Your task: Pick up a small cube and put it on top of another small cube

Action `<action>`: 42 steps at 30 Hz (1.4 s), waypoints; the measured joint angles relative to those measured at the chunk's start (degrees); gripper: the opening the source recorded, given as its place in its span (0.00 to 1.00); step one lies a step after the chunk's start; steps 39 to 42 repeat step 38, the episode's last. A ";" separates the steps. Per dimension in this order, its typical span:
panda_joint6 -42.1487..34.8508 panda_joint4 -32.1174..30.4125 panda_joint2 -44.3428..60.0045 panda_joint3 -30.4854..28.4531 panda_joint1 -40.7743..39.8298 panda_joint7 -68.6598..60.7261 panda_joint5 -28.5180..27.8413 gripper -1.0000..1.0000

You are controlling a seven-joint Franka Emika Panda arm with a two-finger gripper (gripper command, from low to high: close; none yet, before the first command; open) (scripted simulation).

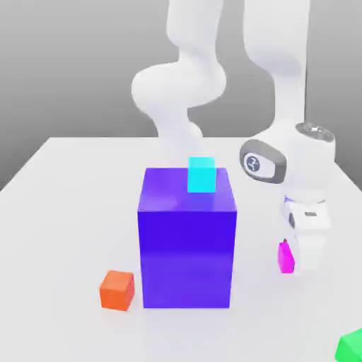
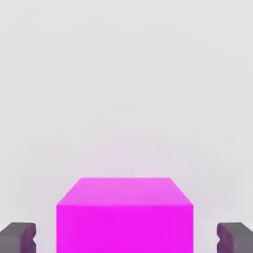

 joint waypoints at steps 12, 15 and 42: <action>-11.85 -1.65 -13.45 3.82 -2.39 -4.32 6.92 0.00; -15.52 3.41 -11.98 2.94 -3.30 0.09 6.30 0.00; -28.59 39.85 11.28 -4.70 -6.30 24.57 10.75 1.00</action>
